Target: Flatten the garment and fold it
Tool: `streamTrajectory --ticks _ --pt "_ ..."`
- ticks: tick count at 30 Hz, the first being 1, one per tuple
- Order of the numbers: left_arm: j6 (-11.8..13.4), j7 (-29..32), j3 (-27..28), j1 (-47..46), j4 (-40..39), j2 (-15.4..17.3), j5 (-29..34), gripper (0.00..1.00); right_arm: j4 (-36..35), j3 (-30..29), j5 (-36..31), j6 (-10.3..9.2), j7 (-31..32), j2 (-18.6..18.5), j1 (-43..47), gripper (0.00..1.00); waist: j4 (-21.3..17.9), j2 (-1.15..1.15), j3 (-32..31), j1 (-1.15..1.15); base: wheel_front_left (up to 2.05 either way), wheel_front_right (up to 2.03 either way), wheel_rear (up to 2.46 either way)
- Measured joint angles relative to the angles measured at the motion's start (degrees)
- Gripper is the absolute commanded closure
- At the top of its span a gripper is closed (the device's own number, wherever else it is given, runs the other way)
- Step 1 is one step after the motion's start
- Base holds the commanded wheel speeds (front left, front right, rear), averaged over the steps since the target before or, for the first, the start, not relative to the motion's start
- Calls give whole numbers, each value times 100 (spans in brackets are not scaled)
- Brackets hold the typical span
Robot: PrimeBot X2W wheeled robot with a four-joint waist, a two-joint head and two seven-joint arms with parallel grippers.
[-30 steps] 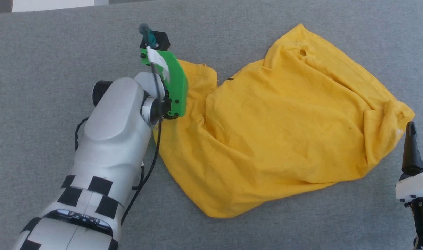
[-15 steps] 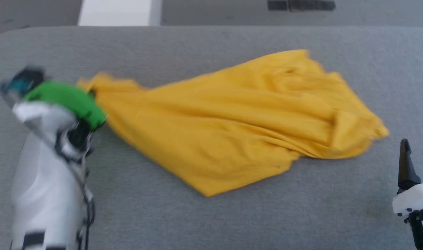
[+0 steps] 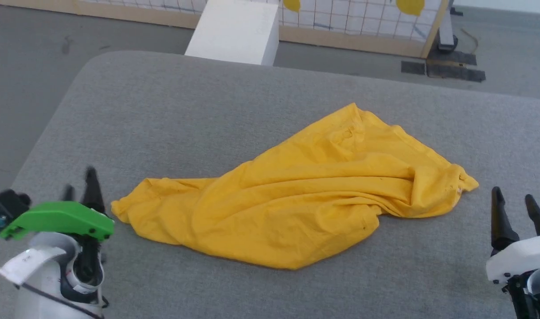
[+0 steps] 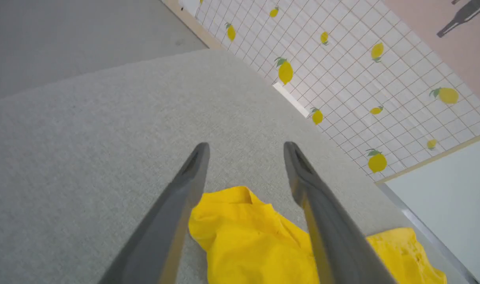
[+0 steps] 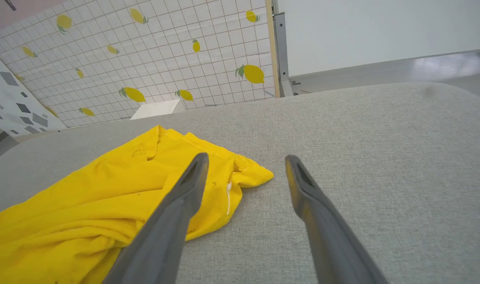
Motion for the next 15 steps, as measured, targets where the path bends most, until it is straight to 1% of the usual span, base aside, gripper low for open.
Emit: streamTrajectory --ticks 2,3,4,5,6,10,13,15 --pt "-256 -881 -132 103 -339 169 542 0 5 90 0 0 30 0 -10 0 4 0 -60 0 0 0 0" --pt "-368 -1194 -210 173 -448 227 742 0 18 124 0 0 64 0 -12 0 -12 0 -73 0 0 0 0" --pt "-437 -1664 -336 308 -553 318 1122 0 43 155 -2 0 136 3 -19 0 -36 0 -81 0 0 0 0" --pt "-514 -2025 -431 438 -619 303 1326 0 74 187 -30 0 234 2 -19 0 -61 0 -83 0 0 0 0" --pt "-521 -2195 -536 571 -635 294 1557 0 116 214 -71 0 363 2 -21 0 -83 0 -82 0 0 0 0" --pt "-531 -2362 -719 945 -837 47 2103 0 318 335 -361 0 994 0 -226 0 -126 0 -11 0 0 0 0" --pt "-488 -2381 -646 1017 -1163 -204 2375 0 566 482 -684 0 1660 -2 -857 0 -137 0 112 0 0 0 0" --pt "-491 -2380 -619 1020 -1298 -309 2524 0 787 609 -959 0 2123 -12 -1324 0 -134 0 204 0 0 0 0"
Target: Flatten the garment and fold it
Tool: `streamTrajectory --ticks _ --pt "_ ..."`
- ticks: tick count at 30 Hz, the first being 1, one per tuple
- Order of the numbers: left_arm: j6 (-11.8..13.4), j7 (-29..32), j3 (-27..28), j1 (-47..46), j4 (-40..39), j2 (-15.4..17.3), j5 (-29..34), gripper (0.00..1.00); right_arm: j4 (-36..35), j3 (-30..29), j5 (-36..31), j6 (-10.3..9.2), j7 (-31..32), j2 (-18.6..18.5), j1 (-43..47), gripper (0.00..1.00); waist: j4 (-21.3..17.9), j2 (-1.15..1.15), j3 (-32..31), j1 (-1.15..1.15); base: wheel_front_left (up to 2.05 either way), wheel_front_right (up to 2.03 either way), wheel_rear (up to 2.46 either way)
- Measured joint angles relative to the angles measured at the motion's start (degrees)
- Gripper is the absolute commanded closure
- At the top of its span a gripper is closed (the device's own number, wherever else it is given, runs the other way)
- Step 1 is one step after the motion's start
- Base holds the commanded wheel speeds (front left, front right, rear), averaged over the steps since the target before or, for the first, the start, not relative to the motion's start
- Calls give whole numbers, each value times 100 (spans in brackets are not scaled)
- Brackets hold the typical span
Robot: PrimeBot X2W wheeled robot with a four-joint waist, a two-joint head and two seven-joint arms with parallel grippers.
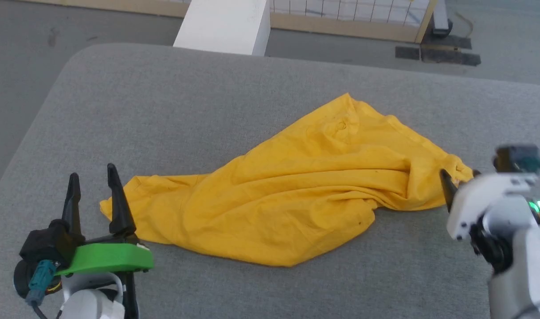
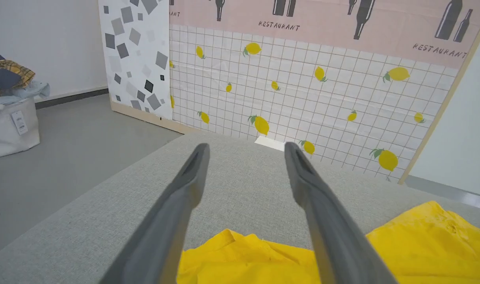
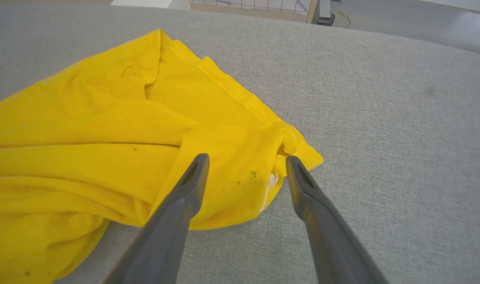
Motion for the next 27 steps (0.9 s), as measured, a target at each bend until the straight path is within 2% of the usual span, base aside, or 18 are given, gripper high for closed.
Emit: streamTrajectory --ticks 3,7,11,14,15,16,17,19,22,23,24,27 --pt "-13 -2 -27 -4 -77 -114 87 0 431 200 -445 1 740 -172 -596 0 34 0 155 0 0 0 0" --pt "-102 -3 -86 -40 -112 -189 194 0 959 380 -778 1 1390 -501 -1115 0 127 0 359 0 0 0 0" --pt "-151 -4 -97 -75 -114 -215 270 0 1397 672 -750 1 1984 -649 -1220 0 242 0 522 0 0 0 0" --pt "-172 -4 -111 -115 -92 -223 272 0 1440 945 -552 -1 2201 -835 -1335 0 313 0 623 0 0 0 0" --pt "-185 -4 -122 -148 -89 -224 272 0 1452 1002 -478 0 2277 -909 -1375 4 339 0 653 0 0 0 0" --pt "-193 -4 -136 -176 -85 -227 272 0 1455 1040 -399 0 2340 -954 -1402 84 361 0 674 0 0 0 0" --pt "-194 -3 -151 -206 -81 -229 270 0 1445 1078 -308 0 2365 -1013 -1443 100 390 0 701 0 0 0 0" --pt "-192 -4 -172 -240 -76 -230 241 0 1423 1189 -175 0 2377 -1080 -1564 100 432 0 753 0 0 0 0" --pt "-190 -4 -221 -274 -77 -232 208 0 1417 1274 20 0 2129 -946 -2001 100 482 0 848 1 0 0 0" --pt "-190 -4 -247 -298 -76 -235 197 0 1414 1340 38 0 1968 -867 -2229 100 506 0 880 1 0 0 0" --pt "-176 -4 -349 -407 -63 -240 107 0 1468 1530 144 0 1396 -532 -3076 100 597 0 969 1 0 0 0" --pt "-175 -4 -459 -514 -25 -241 -1 0 1803 1707 88 2 817 -286 -3955 100 715 0 1054 1 0 0 0"
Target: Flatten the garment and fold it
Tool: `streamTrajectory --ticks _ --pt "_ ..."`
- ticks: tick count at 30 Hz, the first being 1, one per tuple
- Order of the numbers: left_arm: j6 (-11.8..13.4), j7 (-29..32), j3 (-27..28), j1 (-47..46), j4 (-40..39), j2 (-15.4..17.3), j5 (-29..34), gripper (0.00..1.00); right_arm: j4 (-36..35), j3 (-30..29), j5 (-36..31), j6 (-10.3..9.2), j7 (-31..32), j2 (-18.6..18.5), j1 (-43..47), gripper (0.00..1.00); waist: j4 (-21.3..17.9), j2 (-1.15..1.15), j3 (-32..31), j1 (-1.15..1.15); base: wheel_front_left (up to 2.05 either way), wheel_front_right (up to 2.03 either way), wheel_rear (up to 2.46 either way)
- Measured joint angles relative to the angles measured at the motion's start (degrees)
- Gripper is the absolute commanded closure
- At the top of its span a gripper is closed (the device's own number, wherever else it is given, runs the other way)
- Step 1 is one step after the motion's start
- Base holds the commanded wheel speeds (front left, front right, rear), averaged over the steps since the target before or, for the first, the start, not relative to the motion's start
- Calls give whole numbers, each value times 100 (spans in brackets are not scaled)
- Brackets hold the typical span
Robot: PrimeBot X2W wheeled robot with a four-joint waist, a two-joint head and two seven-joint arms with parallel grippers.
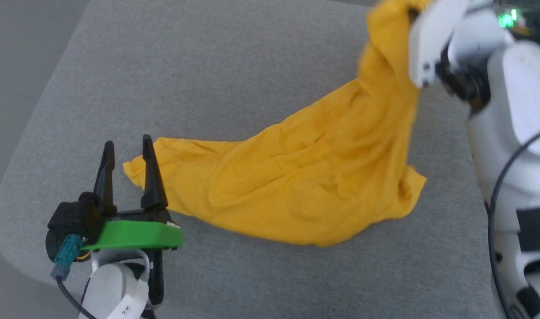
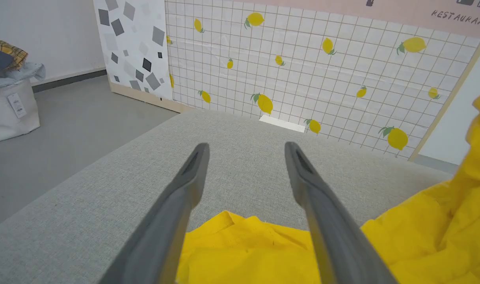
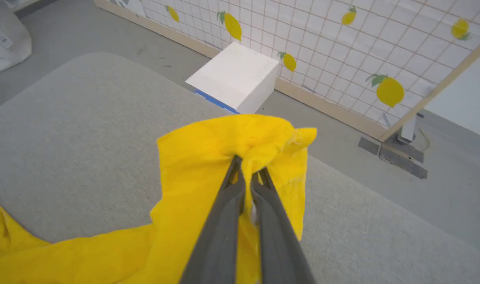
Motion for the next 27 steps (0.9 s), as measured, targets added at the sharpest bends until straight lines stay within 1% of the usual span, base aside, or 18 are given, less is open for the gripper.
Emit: streamTrajectory --ticks 3,6,7,8,9,10,12,15,19,23,27 --pt "-1 0 -108 -60 76 0 -42 0 469 68 -73 0 -702 190 -703 100 142 0 78 0 0 0 0" --pt "-1 0 -183 -92 137 -1 -69 0 914 127 -152 0 -1351 277 -1112 100 265 0 134 0 0 0 0" --pt "-1 0 -204 -98 154 -1 -81 0 1080 135 -203 0 -1456 286 -1189 100 296 0 147 0 0 0 0" --pt "-1 0 -221 -102 177 -1 -99 0 1345 149 -231 0 -1419 300 -1250 100 332 0 159 0 0 0 0" --pt "-1 0 -238 -103 196 -1 -99 0 1626 236 -202 0 -1284 299 -1259 29 364 0 164 0 0 0 0" --pt "0 0 -253 -103 214 0 -99 0 1789 332 -119 -1 -1254 290 -1238 0 383 0 163 0 0 0 0" --pt "1 0 -252 -102 254 -2 -99 0 2002 497 138 0 -1315 299 -1210 0 399 0 140 0 0 0 0" --pt "0 0 -194 -99 303 -3 -80 0 2087 511 353 -1 -1705 322 -1215 0 357 0 90 0 0 0 0" --pt "-21 0 -91 -52 334 -3 7 0 2033 252 510 -1 -2561 256 -1093 0 252 0 -76 0 0 0 0" --pt "-49 0 49 124 378 -4 78 0 1758 87 639 -1 -3387 76 -520 0 77 0 -328 -1 0 0 0" --pt "-80 0 148 303 398 -3 105 0 1418 -23 838 -1 -3836 -126 296 0 -169 0 -557 -1 0 0 0"
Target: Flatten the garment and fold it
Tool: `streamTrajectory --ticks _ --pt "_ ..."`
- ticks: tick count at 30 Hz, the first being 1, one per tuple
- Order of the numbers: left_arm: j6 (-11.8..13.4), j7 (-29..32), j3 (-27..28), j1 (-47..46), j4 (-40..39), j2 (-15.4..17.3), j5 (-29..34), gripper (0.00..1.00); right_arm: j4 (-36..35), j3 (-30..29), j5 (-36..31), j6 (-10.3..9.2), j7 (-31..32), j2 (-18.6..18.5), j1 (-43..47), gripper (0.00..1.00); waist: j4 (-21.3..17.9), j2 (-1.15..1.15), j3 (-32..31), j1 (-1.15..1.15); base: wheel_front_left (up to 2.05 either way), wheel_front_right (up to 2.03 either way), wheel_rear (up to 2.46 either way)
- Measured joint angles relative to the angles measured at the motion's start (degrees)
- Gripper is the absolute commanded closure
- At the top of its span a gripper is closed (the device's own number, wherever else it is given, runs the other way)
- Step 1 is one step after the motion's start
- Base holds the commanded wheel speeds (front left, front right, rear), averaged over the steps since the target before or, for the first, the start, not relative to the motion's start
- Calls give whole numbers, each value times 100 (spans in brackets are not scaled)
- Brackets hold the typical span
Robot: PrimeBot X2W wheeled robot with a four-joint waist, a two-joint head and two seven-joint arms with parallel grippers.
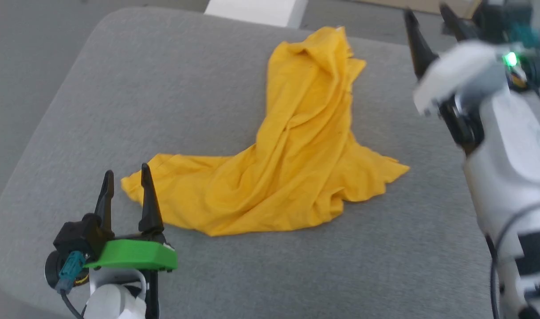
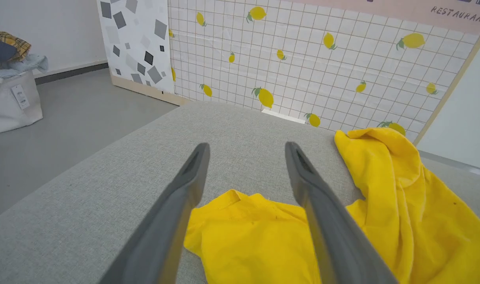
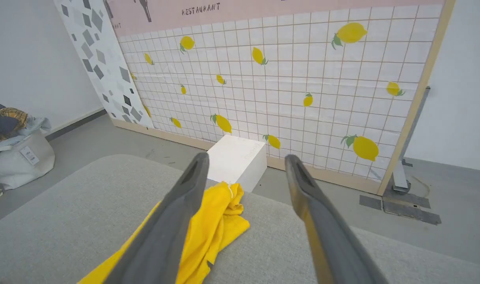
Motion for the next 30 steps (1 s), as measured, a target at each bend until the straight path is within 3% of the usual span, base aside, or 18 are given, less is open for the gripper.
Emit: streamTrajectory --ticks 5,9,12,17,20,30 --pt "4 0 88 147 -7 -1 18 0 -502 -237 237 0 -38 -232 1212 0 -343 0 -274 0 0 0 0" --pt "4 0 141 213 -24 -2 18 0 -939 -199 334 -1 385 -220 2013 0 -586 0 -433 0 0 0 0" --pt "4 0 129 214 -23 -2 19 0 -1265 153 375 -1 943 -174 2349 0 -710 0 -516 0 0 0 0" --pt "2 0 57 209 -7 -3 10 0 -1607 964 312 0 2187 -114 2391 0 -726 0 -503 0 0 0 0" --pt "2 0 27 202 2 -3 1 0 -1549 1129 141 0 2952 -73 2246 0 -659 0 -424 0 0 0 0" --pt "62 0 -8 168 22 -3 -182 0 -1076 1626 -650 0 4070 58 1724 0 -351 0 -3 0 0 0 0"
